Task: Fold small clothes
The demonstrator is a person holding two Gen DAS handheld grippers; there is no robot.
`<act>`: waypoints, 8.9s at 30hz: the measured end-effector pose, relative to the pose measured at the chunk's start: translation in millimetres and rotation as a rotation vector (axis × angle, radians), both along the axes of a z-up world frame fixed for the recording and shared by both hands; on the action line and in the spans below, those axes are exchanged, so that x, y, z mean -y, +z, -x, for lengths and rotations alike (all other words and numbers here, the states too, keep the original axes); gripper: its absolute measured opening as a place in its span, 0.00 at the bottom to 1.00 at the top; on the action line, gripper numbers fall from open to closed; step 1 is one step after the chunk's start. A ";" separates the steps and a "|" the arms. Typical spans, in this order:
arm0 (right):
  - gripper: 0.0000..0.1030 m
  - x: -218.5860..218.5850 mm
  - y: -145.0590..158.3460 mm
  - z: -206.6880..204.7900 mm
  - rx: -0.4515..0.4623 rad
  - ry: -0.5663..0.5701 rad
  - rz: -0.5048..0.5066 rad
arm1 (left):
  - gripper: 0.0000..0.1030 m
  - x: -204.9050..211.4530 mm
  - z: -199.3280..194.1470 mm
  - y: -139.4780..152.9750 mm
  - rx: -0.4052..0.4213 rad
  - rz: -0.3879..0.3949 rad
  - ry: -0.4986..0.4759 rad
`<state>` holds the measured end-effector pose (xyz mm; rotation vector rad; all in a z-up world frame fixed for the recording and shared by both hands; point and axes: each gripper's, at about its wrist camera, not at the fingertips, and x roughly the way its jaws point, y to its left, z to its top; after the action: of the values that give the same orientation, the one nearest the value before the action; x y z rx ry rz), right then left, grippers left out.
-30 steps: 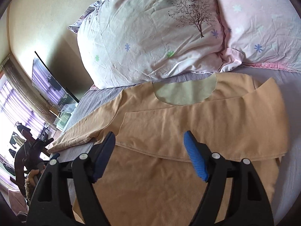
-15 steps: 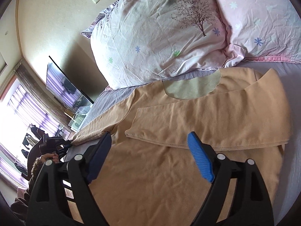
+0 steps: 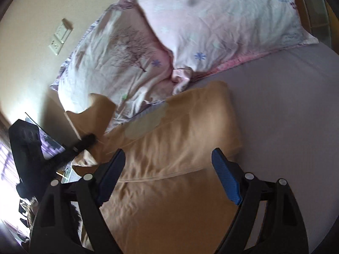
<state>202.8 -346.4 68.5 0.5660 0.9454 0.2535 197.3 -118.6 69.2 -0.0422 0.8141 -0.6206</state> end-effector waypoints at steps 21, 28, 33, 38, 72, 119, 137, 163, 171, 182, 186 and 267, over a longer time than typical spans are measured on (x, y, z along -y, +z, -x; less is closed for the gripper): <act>0.59 -58.8 4.6 -53.9 -0.050 0.174 0.126 | 0.79 -140.3 28.1 -19.1 0.090 -0.212 0.254; 0.03 -51.5 31.7 -67.0 0.151 0.112 0.063 | 0.78 -132.5 2.3 -56.0 -0.022 -0.237 0.287; 0.04 3.7 0.8 -51.2 0.038 -0.078 0.056 | 0.78 -135.6 8.6 -60.8 -0.035 -0.218 0.287; 0.04 33.6 -59.4 -31.2 -0.157 -0.172 -0.115 | 0.78 -135.2 14.6 -63.3 -0.041 -0.225 0.292; 0.78 50.1 -66.4 225.6 -0.129 0.226 -0.239 | 0.91 -258.8 263.8 -120.6 -0.131 0.281 0.196; 0.60 22.8 -40.1 -156.7 -0.040 -0.143 -0.204 | 0.86 -317.5 -71.9 -48.4 -0.250 0.746 0.585; 0.81 61.4 -27.5 -59.1 0.173 -0.150 -0.263 | 0.31 -245.0 -11.0 -76.7 -0.456 0.422 0.397; 0.79 109.0 -31.4 -43.7 0.166 -0.290 -0.279 | 0.62 41.8 -44.5 25.9 -0.382 0.453 -0.172; 0.72 80.9 6.4 12.9 0.161 -0.097 -0.190 | 0.75 -15.8 12.0 45.6 -0.118 0.246 -0.163; 0.12 50.3 -33.5 27.9 -0.054 -0.032 -0.021 | 0.49 33.0 35.6 -28.5 -0.125 -0.086 -0.235; 0.26 56.7 -41.7 41.8 -0.114 -0.009 -0.046 | 0.45 -2.5 38.2 -24.6 -0.185 0.046 -0.249; 0.98 -140.3 -44.1 58.4 -0.136 0.203 0.566 | 0.99 -116.6 86.1 -47.8 -0.116 -0.342 0.267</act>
<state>144.5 -206.1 24.5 -0.0342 1.1504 0.1188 111.2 -2.0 21.3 0.1246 0.9986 -0.2234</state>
